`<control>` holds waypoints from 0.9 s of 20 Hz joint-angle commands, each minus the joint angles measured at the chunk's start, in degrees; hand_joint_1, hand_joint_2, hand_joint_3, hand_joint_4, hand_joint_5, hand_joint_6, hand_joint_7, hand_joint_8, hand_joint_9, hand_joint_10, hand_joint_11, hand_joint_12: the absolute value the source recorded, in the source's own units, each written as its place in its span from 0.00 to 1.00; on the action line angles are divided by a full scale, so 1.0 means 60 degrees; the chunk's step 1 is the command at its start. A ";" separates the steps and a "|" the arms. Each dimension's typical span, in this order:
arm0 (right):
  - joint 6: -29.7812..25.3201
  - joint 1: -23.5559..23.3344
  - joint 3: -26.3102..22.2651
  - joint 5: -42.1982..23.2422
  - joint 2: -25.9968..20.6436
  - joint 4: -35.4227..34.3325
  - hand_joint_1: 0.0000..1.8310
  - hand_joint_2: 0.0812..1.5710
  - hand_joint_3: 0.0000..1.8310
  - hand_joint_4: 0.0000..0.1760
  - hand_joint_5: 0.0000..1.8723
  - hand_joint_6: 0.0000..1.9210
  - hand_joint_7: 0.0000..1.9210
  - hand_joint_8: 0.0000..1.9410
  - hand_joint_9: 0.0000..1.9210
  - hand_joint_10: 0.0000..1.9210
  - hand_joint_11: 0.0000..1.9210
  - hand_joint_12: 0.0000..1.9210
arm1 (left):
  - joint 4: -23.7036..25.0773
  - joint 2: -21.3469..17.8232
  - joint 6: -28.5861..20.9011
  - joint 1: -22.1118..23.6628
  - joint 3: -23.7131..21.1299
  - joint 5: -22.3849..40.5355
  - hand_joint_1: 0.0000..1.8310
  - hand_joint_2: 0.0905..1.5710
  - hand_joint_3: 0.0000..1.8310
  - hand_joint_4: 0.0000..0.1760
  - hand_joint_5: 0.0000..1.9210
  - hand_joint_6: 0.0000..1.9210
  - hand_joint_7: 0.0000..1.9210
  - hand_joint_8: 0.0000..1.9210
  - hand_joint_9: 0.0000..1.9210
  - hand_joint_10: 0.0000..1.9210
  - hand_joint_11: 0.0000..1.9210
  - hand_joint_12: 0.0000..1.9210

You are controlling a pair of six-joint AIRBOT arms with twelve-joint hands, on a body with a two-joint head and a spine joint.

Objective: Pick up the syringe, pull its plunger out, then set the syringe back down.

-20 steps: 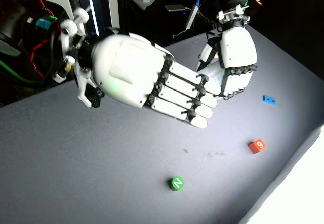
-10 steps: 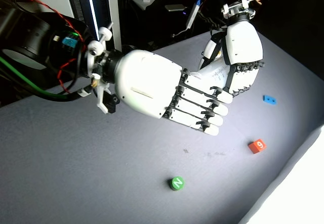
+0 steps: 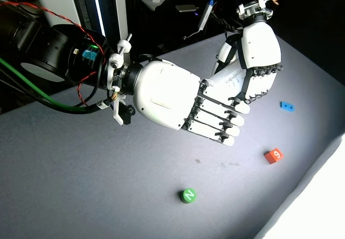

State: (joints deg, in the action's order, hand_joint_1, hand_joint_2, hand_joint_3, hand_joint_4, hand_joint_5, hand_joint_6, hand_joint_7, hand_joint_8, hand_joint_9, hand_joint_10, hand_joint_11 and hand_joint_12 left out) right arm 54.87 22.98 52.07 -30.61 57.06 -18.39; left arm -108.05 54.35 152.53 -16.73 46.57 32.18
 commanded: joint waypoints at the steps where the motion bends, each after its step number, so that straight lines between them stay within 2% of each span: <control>1: -0.0045 -0.0029 0.0026 -0.1058 -0.0016 0.0143 0.37 0.71 0.00 0.00 0.04 0.01 0.07 0.01 0.08 0.01 0.00 0.20 | 0.0411 -0.0047 -0.0006 0.0147 0.0054 -0.0117 0.74 0.72 0.00 0.00 0.50 0.50 0.41 0.64 0.41 0.74 0.38 0.76; 4: -0.0448 0.0194 0.0118 -0.1038 0.0064 0.0141 0.38 0.70 0.00 0.00 0.05 0.01 0.09 0.01 0.09 0.01 0.00 0.25 | 0.0362 -0.0046 -0.0007 0.0201 0.0068 -0.0099 0.74 0.73 0.00 0.00 0.50 0.50 0.40 0.65 0.40 0.76 0.37 0.76; 7: -0.0904 0.0224 0.0191 -0.0907 0.0123 -0.0165 0.38 0.70 0.00 0.00 0.05 0.01 0.09 0.00 0.09 0.01 0.00 0.24 | 0.0312 -0.0044 -0.0007 0.0245 0.0073 -0.0051 0.74 0.72 0.00 0.00 0.50 0.51 0.42 0.63 0.41 0.74 0.37 0.76; 9: -0.1213 0.0223 0.0268 -0.0828 0.0168 -0.0674 0.36 0.71 0.00 0.00 0.04 0.00 0.07 0.00 0.08 0.00 0.00 0.22 | 0.0312 -0.0043 -0.0007 0.0274 0.0084 -0.0015 0.74 0.72 0.00 0.00 0.51 0.47 0.42 0.62 0.42 0.73 0.39 0.73; 10: -0.1379 0.0235 0.0349 -0.0728 0.0224 -0.0831 0.37 0.71 0.00 0.00 0.03 0.00 0.07 0.00 0.08 0.00 0.00 0.21 | 0.0312 -0.0043 0.0011 0.0298 0.0091 -0.0009 0.74 0.72 0.00 0.00 0.50 0.50 0.42 0.63 0.42 0.73 0.39 0.73; 13: -0.1922 0.0312 0.0454 -0.0444 0.0307 -0.0878 0.39 0.70 0.00 0.00 0.05 0.01 0.09 0.01 0.09 0.01 0.00 0.24 | 0.0312 -0.0043 0.0027 0.0310 0.0112 -0.0002 0.74 0.72 0.00 0.00 0.51 0.49 0.43 0.62 0.42 0.73 0.39 0.73; 16: -0.2388 0.0367 0.0458 -0.0639 0.0332 -0.0878 0.36 0.71 0.00 0.00 0.05 0.00 0.09 0.00 0.10 0.01 0.00 0.25 | 0.0312 -0.0044 0.0050 0.0310 0.0114 0.0003 0.74 0.73 0.00 0.00 0.50 0.49 0.40 0.65 0.39 0.77 0.36 0.77; 18: -0.2610 0.0352 0.0473 -0.0707 0.0356 -0.0707 0.36 0.71 0.00 0.00 0.04 0.00 0.09 0.00 0.10 0.01 0.00 0.25 | 0.0312 -0.0043 0.0066 0.0310 0.0116 0.0009 0.74 0.73 0.00 0.00 0.50 0.49 0.39 0.66 0.40 0.76 0.37 0.76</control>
State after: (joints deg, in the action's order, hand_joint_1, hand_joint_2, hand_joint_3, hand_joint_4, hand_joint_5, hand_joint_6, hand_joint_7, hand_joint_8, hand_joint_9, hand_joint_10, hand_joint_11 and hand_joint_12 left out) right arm 39.68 25.67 54.81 -28.21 59.31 -23.35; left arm -109.14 54.35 152.83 -15.88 47.13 33.06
